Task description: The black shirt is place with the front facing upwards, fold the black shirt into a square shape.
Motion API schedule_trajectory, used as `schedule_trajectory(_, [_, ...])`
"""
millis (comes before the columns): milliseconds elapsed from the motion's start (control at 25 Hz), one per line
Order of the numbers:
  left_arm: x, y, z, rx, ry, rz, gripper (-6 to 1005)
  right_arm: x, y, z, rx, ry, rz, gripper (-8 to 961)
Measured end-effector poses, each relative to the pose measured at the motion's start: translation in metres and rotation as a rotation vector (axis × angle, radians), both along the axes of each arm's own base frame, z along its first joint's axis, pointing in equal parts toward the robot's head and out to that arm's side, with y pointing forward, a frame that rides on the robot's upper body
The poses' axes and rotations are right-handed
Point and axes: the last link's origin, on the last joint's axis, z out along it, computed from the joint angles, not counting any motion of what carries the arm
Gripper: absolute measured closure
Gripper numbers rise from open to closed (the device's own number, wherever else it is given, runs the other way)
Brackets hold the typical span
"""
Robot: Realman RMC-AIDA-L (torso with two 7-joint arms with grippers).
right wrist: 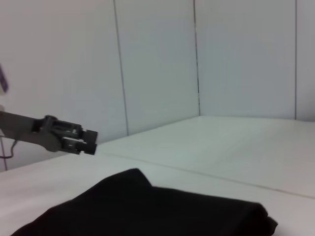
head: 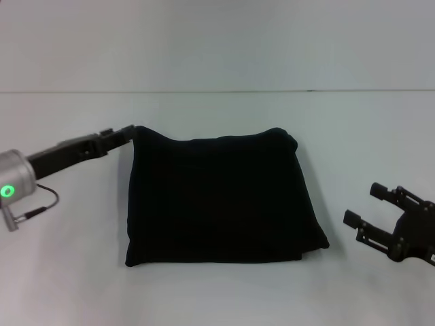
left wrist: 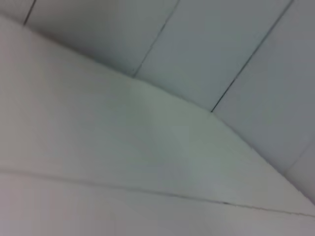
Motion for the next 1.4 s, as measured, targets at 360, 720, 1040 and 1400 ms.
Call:
schedule_trajectory(360, [0.015,-0.048,0.017,0.086,0.154,-0.513,145,-0.007,0.006,-0.001,0.008,-0.015,0.048,131])
schedule_trajectory(720, [-0.004,-0.118,-0.017,0.078,0.205,-0.663,50,0.004,-0.021,-0.022,-0.013,-0.103,0.085,131])
schedule_trajectory(1040, [-0.033,-0.13,-0.034,-0.038,0.236,-0.51,52,0.012,-0.024,-0.026,-0.007,-0.14,0.052,132])
schedule_trajectory(1400, [-0.033,-0.124,-0.03,-0.039,0.229,-0.498,50,0.012,-0.024,-0.026,-0.007,-0.135,0.048,132])
